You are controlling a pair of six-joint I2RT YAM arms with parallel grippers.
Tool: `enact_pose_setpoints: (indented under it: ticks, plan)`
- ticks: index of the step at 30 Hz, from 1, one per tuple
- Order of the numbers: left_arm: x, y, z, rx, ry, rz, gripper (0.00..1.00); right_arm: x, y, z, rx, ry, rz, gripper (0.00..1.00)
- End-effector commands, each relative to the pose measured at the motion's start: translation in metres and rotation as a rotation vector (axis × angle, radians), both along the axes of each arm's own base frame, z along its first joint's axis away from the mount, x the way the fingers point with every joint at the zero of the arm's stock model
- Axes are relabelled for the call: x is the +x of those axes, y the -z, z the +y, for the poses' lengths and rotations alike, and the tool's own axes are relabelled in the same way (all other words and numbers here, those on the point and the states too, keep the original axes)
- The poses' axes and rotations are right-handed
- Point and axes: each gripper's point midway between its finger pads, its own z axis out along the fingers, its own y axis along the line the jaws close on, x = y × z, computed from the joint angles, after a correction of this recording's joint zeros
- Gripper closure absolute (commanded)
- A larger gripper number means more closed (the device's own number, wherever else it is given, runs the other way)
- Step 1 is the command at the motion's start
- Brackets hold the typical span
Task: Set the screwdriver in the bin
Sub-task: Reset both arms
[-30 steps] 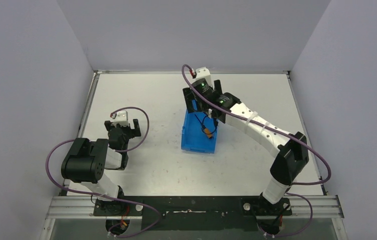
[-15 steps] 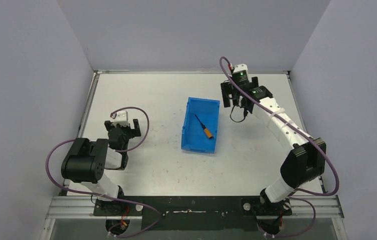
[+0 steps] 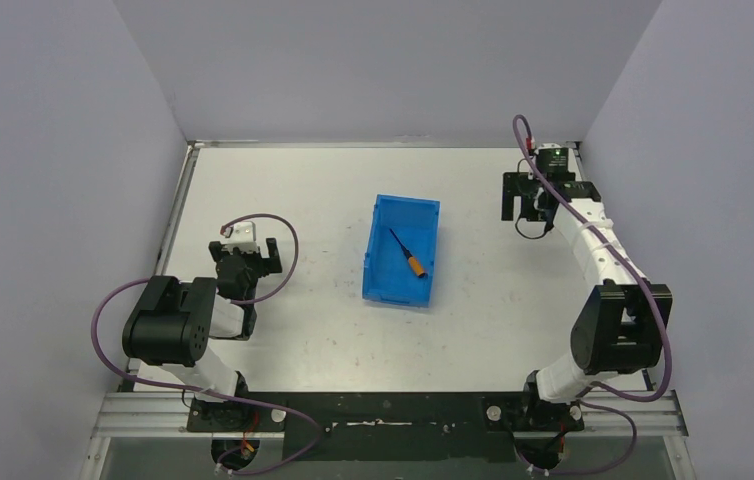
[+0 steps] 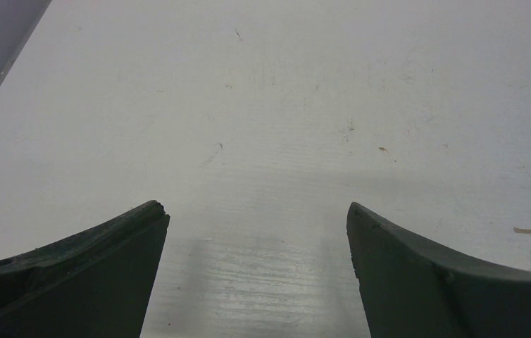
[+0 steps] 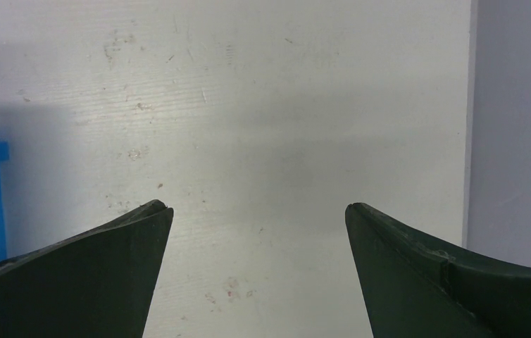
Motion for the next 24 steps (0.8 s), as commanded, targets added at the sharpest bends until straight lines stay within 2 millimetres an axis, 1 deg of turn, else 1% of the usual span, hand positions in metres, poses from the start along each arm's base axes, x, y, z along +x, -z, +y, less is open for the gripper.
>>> enact_pose_setpoints:
  ticks: [1,2,4,9,13,18,24]
  plan:
    - [0.005,-0.016,0.0,-0.003,0.0,-0.058,0.03,0.01,-0.023,-0.015,0.069,0.02,-0.128,0.0]
    - [0.005,-0.016,0.0,-0.003,0.0,-0.059,0.03,0.01,-0.024,-0.023,0.085,0.036,-0.138,0.0]
    - [0.005,-0.016,0.0,-0.003,0.0,-0.059,0.03,0.009,-0.025,-0.031,0.11,0.052,-0.154,0.0]
    - [0.005,-0.016,0.0,-0.003,0.0,-0.058,0.03,0.008,-0.029,-0.041,0.115,0.067,-0.164,0.0]
    - [0.005,-0.016,0.0,-0.002,0.0,-0.058,0.03,0.008,-0.033,-0.044,0.11,0.073,-0.166,0.0]
    - [0.005,-0.016,0.0,-0.002,0.0,-0.058,0.03,0.005,-0.028,-0.044,0.109,0.072,-0.153,0.0]
    - [0.005,-0.016,0.0,-0.003,0.0,-0.06,0.03,0.008,-0.031,-0.042,0.12,0.063,-0.171,0.0]
